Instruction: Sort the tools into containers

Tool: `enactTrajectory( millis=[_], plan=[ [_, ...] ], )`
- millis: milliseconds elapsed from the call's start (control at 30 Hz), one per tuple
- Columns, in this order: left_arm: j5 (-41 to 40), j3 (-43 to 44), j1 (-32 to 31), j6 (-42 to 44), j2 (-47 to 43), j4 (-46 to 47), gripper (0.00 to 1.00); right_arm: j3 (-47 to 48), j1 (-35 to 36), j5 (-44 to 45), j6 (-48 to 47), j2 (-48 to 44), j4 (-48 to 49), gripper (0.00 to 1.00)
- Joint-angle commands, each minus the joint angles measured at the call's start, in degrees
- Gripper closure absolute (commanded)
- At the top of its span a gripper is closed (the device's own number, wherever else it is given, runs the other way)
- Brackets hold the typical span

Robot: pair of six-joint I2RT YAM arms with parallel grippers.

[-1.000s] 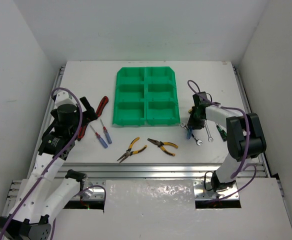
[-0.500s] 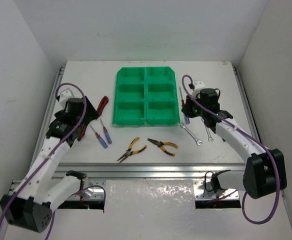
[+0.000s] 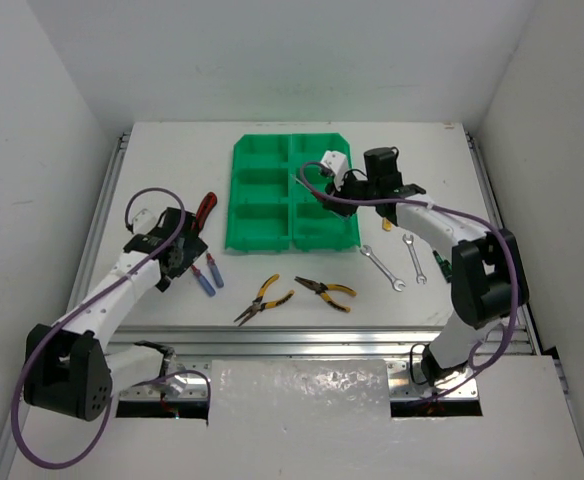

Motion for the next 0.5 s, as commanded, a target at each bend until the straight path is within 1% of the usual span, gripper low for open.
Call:
enactTrajectory(
  millis=[0, 33, 67, 100, 133, 233, 333, 400, 467],
  plan=[
    [0.22, -2.63, 0.02, -3.46, 2.28, 4.53, 0.01, 4.74, 0.51, -3.84, -5.50, 2.51, -2.24, 0.70],
    [0.40, -3.24, 0.02, -3.55, 2.64, 5.33, 0.02, 5.01, 0.59, -3.67, -5.58, 2.43, -2.86, 0.65],
    [0.49, -4.47, 0.02, -4.07, 3.42, 6.38, 0.08, 4.49, 0.59, -4.19, -5.41, 2.08, -2.43, 0.57],
    [0.41, -5.00, 0.02, -4.16, 3.78, 6.91, 0.12, 4.05, 0.60, -4.28, -4.88, 1.65, -1.99, 0.40],
    [0.14, -5.27, -0.07, -4.34, 4.22, 7.27, 0.13, 3.87, 0.86, -4.45, -4.88, 0.42, -1.90, 0.24],
    [-0.30, -5.80, 0.02, -4.87, 6.76, 8.59, 0.16, 2.82, 1.03, -4.19, -3.30, -1.95, -0.76, 0.23],
    [-0.30, -5.10, 0.02, -4.52, 10.01, 10.69, 0.21, 1.50, 1.65, -4.81, -0.67, -5.82, -0.23, 0.21],
    [0.14, -4.48, 0.02, -3.99, 12.74, 11.84, 0.21, -0.69, 2.70, -4.98, 0.65, -8.98, 0.82, 0.16],
    [0.05, -3.51, 0.02, -3.81, 15.28, 12.37, 0.21, -3.15, 3.40, -4.46, 1.71, -11.61, 2.40, 0.15]
  ],
)
